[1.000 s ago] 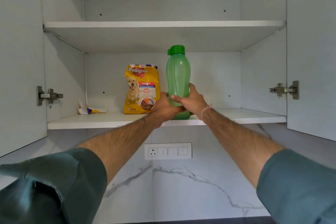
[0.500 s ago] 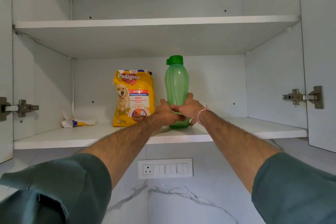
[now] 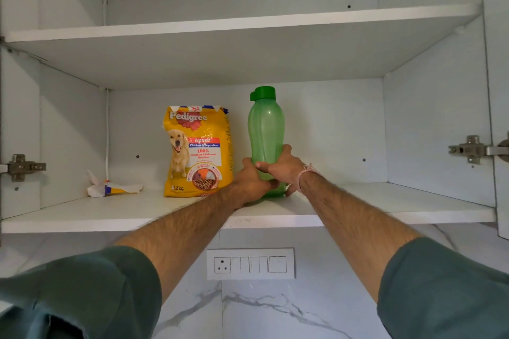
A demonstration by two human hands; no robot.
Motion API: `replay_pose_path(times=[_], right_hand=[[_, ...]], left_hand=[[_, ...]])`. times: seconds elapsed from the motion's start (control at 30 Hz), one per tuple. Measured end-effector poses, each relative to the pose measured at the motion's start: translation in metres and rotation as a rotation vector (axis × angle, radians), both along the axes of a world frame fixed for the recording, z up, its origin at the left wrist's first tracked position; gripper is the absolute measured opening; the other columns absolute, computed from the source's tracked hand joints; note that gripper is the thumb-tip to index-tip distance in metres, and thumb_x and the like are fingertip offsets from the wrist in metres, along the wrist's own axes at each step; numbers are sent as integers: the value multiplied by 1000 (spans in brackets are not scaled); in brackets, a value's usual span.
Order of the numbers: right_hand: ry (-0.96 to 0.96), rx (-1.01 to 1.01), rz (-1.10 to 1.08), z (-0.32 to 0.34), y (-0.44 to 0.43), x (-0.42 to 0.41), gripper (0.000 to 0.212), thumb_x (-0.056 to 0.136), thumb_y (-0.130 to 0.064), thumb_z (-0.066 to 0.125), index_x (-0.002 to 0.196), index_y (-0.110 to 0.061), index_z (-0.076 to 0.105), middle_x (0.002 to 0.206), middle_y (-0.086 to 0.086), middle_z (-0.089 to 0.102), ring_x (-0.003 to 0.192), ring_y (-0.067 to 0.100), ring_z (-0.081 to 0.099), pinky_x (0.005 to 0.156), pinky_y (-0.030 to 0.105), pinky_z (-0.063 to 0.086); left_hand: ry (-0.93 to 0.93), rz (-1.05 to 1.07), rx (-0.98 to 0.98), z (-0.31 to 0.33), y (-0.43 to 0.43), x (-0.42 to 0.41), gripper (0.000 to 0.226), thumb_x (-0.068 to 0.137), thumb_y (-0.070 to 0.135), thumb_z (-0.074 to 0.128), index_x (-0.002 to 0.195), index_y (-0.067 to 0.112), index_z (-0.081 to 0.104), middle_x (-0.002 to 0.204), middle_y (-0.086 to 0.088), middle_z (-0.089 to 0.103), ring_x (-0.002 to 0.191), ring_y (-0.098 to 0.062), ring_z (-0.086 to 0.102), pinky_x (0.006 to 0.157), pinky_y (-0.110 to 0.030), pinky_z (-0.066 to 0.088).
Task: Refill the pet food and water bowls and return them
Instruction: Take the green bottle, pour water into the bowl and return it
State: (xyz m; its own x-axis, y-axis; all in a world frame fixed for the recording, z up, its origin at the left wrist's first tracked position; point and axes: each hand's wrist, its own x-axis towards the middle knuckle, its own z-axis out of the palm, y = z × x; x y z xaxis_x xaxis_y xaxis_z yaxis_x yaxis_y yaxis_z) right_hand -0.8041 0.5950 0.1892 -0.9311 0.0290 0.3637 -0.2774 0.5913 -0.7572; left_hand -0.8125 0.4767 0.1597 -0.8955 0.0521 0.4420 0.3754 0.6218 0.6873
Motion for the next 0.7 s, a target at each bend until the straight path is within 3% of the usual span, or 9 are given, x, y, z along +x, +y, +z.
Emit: replay_pose_path(times=[0.07,0.17,0.27,0.33,0.43,0.57,0.7], right_hand=[[-38,-16,12,-4,5,0,91,88,-56,72,152,-16,20,147,12,48,126,37,56,98,53,55],[-63,21,-25,-13,16,8,105,85,-64,70,158,-17,11,152,13,46,128,33,56,104,47,53],[-27,102,-85,-20,29,28,108,84,-70,67,158,-13,12,147,13,51,120,32,61,91,36,50],[0,149,-93,-23,36,47,105,86,-68,66,158,-12,13,149,15,51,128,33,56,92,34,45],[54,203,-99,-24,49,87,97,91,-60,66,158,-12,17,148,15,52,132,33,54,95,32,43],[127,263,-134,-25,67,156,78,94,-47,69,151,-10,31,144,18,54,129,34,55,100,32,43],[177,305,-198,-28,86,232,66,93,-42,71,142,-11,39,136,17,57,122,34,58,101,37,47]], left_hand=[[-22,1,-34,-1,0,3,97,85,35,81,153,14,15,144,-7,50,114,-23,54,91,-32,49],[-77,17,-40,1,-2,17,127,77,46,87,160,14,-3,156,-10,41,137,-31,46,108,-40,43],[-84,135,-133,1,-7,41,134,71,66,81,161,13,-3,163,-13,29,147,-35,33,116,-43,33],[-84,144,-153,1,-10,62,126,73,67,80,160,12,8,161,-12,31,146,-35,34,113,-42,35],[-33,57,-83,-5,-11,99,94,83,50,80,151,12,29,144,-10,51,118,-24,52,89,-32,46],[174,51,56,-34,-2,159,50,91,27,75,129,12,48,127,-8,63,108,-22,59,87,-32,52],[189,-47,56,-65,27,226,35,91,27,73,118,17,52,117,0,62,104,-19,58,82,-27,45]])
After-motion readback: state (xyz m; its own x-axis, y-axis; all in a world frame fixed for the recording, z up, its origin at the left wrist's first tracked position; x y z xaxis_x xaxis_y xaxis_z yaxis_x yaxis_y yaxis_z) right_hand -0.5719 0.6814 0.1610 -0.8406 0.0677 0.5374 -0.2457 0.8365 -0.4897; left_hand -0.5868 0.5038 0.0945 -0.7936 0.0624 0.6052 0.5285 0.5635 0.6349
